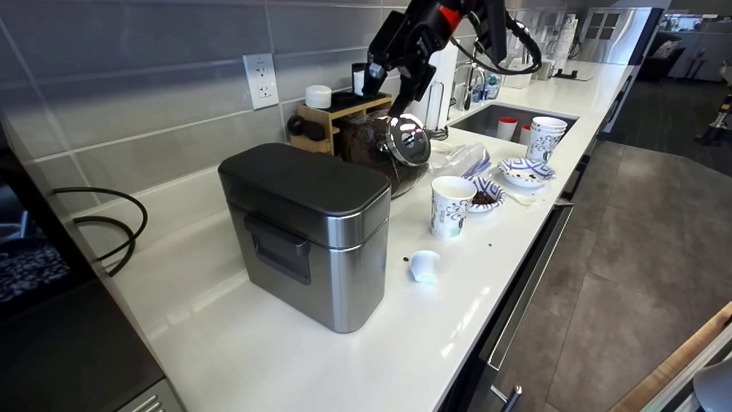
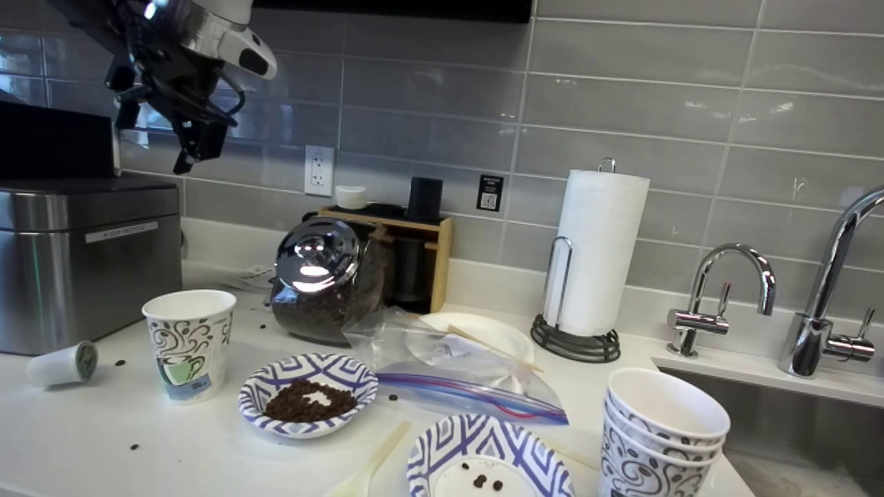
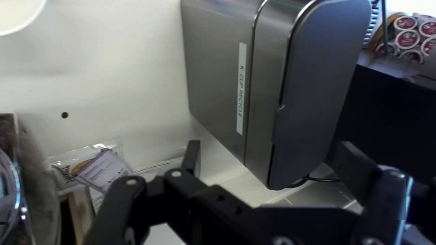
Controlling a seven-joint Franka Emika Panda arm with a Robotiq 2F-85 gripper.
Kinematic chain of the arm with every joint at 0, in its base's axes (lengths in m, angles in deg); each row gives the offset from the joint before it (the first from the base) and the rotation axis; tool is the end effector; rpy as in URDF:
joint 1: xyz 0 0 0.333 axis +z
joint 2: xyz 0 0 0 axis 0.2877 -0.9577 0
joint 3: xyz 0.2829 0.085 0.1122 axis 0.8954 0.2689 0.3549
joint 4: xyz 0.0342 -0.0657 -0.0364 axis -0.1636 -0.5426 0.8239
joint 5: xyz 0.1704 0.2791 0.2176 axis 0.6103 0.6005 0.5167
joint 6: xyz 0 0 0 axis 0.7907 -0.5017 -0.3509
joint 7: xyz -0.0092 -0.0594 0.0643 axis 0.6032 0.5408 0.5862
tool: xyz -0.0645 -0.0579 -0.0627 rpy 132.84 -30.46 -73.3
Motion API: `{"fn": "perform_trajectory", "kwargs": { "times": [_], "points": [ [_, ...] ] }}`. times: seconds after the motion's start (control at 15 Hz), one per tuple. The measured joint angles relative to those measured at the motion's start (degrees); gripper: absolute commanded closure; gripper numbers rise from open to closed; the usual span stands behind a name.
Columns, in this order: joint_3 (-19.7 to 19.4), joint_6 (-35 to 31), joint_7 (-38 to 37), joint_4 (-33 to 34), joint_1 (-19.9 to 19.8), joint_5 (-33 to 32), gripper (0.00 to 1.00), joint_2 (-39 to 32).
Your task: Open the bin
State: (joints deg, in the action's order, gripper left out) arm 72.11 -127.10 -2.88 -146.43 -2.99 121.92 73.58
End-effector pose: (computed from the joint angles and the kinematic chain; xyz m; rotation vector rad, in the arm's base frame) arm 0.4859 0.2501 0.4788 -2.4647 -0.5898 -0.1393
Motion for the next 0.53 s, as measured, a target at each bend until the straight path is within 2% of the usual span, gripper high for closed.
{"fn": "perform_trajectory", "kwargs": {
  "times": [0.27, 0.53],
  "points": [
    [0.3, 1.0, 7.0, 2.0, 0.1, 6.4, 0.0, -3.7],
    [1.1, 4.5, 9.6, 5.0, 0.1, 8.9, 0.0, -8.1]
  ]
}}
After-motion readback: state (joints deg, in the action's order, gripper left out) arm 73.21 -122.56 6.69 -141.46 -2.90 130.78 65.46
